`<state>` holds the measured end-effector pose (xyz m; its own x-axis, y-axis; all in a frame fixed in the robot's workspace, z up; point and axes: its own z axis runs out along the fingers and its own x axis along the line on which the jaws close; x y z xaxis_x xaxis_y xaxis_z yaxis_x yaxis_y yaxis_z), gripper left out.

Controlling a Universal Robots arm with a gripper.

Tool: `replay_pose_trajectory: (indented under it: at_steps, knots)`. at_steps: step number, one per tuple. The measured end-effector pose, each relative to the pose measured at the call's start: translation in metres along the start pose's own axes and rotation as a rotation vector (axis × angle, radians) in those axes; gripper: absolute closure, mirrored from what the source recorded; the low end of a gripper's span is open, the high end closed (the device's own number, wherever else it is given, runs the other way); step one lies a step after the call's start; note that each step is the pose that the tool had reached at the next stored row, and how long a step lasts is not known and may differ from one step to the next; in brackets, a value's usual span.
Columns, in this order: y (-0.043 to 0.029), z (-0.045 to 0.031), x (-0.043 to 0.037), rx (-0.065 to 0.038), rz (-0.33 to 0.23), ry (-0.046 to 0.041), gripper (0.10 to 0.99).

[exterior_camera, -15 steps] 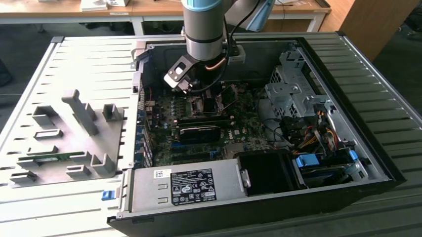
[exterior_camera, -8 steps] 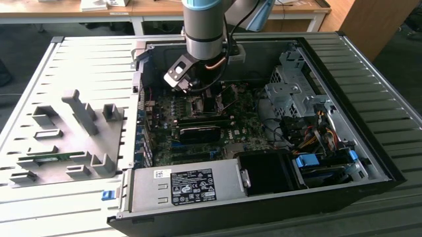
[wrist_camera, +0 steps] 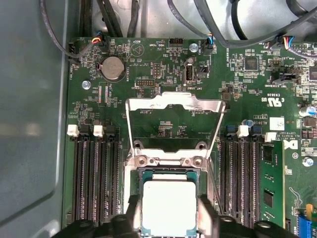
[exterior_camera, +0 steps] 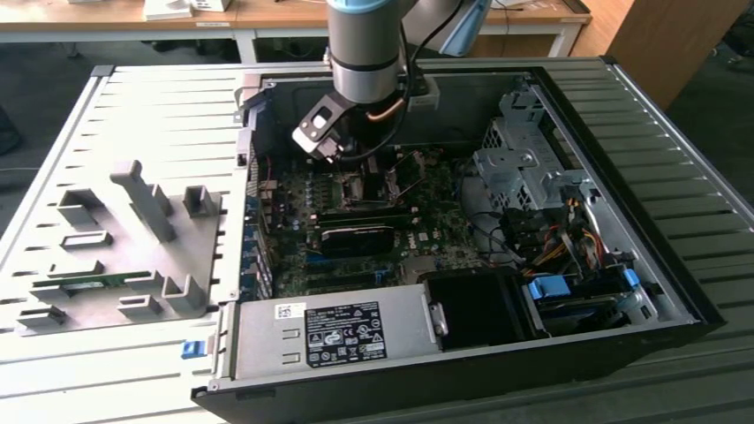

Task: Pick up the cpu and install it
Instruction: 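Place the cpu into insertion slot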

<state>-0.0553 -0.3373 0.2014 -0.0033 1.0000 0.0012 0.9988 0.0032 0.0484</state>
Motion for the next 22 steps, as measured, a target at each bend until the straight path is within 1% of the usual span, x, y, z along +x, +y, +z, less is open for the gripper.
replay_pose_trajectory:
  at_steps: [1,2,4,5,8,9,10,11,12,22]
  knots:
    - [0.0,-0.0008,0.0,0.0,0.0,-0.0002,0.565]
    - [0.0001,-0.0017,0.0,0.001,0.0,-0.0001,0.565]
    - [0.0002,-0.0036,0.0,0.001,0.0,-0.0003,0.678]
    - [0.0002,-0.0045,0.0,0.001,0.0,-0.0002,0.678]
    - [0.0003,-0.0065,0.0,0.001,0.001,-0.0001,0.855]
    - [0.0004,-0.0073,0.0,0.001,0.001,-0.0001,0.855]
    - [0.0004,-0.0081,0.0,0.001,0.001,-0.0002,0.914]
    - [0.0004,-0.0086,0.0,0.001,0.001,-0.0002,0.914]
    - [0.0004,-0.009,0.0,0.001,0.001,-0.0002,0.973]
    - [0.0007,-0.0141,0.0,0.001,0.001,-0.0003,0.98]
